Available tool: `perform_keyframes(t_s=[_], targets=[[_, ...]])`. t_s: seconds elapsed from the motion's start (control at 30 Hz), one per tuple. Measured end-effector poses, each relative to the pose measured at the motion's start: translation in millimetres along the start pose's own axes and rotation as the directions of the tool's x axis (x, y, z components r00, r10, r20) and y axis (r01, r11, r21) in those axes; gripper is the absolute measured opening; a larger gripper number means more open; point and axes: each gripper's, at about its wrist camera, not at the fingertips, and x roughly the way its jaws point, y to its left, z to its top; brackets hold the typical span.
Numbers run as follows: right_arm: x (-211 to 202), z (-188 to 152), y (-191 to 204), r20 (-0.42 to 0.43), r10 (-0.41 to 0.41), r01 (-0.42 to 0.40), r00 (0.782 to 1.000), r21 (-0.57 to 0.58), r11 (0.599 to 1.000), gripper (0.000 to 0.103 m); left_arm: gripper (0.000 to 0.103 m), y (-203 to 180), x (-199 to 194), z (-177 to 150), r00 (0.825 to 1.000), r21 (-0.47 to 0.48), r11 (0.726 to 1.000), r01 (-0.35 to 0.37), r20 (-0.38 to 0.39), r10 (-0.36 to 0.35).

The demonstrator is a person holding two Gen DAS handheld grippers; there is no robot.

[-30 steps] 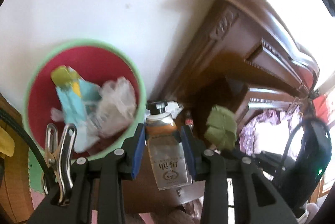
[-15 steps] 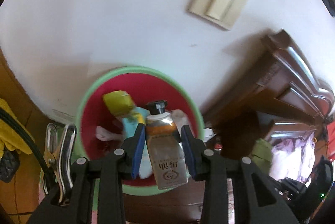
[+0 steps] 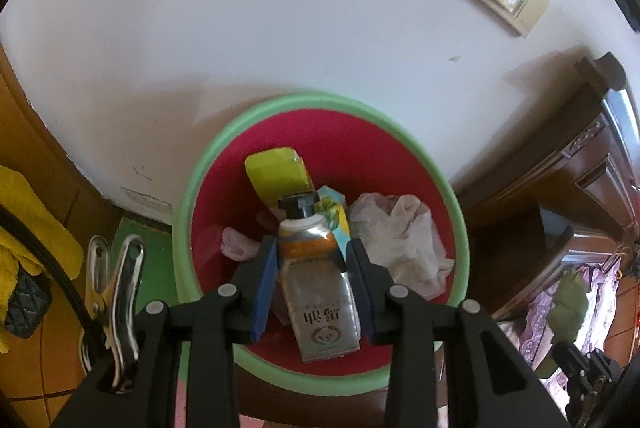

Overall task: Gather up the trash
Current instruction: 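Open the left gripper to drop the silver tube into the red bucket, then move the right gripper over the bucket and open it to drop the ribbon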

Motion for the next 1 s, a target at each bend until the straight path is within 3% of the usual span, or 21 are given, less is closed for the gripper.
perform_keyframes(t_s=[0.4,0.77,1.0], targets=[[2.8,6.0,11.4,0.005,0.004,-0.004,1.000,-0.015,1.000,0.003,0.037,0.4,15.3,-2.9,0.998,0.018,0.999,0.030,-0.058,-0.029],[14.0,23.3,34.1,0.006,0.034,-0.033,0.999,-0.069,0.997,0.003,0.037,8.0,10.8,-2.1,0.998,0.010,1.000,0.016,-0.061,-0.016],[23.5,41.6,68.1,0.011,0.097,-0.094,0.995,-0.156,0.983,0.003,0.037,23.1,-0.8,-1.2,0.999,-0.025,0.999,0.028,-0.045,-0.029]])
